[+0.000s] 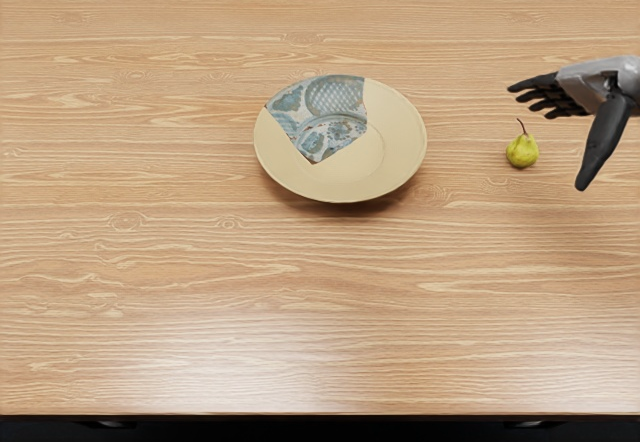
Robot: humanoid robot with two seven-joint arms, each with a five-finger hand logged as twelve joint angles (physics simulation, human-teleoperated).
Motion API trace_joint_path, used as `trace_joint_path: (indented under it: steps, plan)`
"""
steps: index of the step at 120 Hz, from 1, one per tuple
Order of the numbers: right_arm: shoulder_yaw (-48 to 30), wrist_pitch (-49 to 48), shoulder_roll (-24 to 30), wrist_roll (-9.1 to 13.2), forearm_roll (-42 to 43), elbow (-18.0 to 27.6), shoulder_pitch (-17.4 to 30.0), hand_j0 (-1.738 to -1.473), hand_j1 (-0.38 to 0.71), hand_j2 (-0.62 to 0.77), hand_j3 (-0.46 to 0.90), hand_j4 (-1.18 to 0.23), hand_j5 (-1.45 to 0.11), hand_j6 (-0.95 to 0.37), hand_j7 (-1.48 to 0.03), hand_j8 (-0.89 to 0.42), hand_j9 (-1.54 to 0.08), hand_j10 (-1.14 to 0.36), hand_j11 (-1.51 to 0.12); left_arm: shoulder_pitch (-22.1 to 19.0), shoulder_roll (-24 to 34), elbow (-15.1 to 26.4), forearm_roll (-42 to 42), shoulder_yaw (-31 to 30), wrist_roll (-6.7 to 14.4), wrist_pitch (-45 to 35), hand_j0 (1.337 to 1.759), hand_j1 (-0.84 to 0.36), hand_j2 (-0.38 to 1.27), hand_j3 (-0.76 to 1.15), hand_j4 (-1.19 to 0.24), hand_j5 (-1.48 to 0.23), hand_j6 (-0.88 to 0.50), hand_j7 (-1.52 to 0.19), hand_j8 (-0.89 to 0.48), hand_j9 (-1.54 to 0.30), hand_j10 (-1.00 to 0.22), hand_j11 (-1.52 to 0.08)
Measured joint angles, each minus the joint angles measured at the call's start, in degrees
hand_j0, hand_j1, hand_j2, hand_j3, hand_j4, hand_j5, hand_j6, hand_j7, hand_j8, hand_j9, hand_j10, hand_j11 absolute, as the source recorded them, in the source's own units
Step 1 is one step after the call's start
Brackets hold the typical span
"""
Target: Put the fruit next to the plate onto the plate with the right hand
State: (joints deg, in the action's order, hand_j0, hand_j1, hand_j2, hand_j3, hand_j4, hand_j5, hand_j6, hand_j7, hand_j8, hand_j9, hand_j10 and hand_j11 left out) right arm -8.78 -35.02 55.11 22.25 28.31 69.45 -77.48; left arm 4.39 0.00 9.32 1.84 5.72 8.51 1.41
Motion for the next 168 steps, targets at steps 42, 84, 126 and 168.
trace_joint_path:
  steps: [42,84,126,168]
  plan:
    - [-1.01,-0.01,-5.24,10.75,2.39,-1.47,-4.12,-1.658,-0.35,0.0,0.0,0.0,0.0,-0.01,0.0,-0.01,0.0,0.0,0.0,0.0,0.0,0.0,0.0,0.01,0.0,0.0,1.658,0.33,0.0,0.0,-0.02,-0.02,-0.02,-0.02,-0.02,-0.02,-0.02,-0.02]
    - [-0.37,9.16,-17.74,12.68,21.48,-3.01,-3.21,-1.658,-0.35,0.0,0.0,0.0,0.0,-0.01,0.0,0.0,0.0,0.0,0.0,0.0,0.0,0.0,0.0,0.0,0.01,0.0,1.658,0.33,0.0,0.0,-0.02,-0.02,-0.02,-0.02,-0.02,-0.02,-0.02,-0.02]
    - [-0.1,17.4,-26.53,12.74,30.3,-15.32,4.02,-1.658,-0.35,0.0,0.0,0.0,0.0,-0.01,0.0,0.0,0.0,0.0,0.0,0.0,0.0,0.0,0.0,0.0,0.0,0.0,1.658,0.33,0.0,0.0,-0.02,-0.02,-0.02,-0.02,-0.02,-0.02,-0.02,-0.02]
    - [0.6,19.41,-33.21,12.75,31.53,-28.76,5.08,-1.658,-0.32,0.0,0.0,-0.03,-0.03,-0.03,-0.03,-0.03,-0.03,-0.03,-0.03,0.0,0.0,0.0,0.0,0.0,0.01,0.0,1.658,0.33,0.0,0.0,-0.02,-0.02,-0.02,-0.02,-0.02,-0.02,-0.02,-0.02]
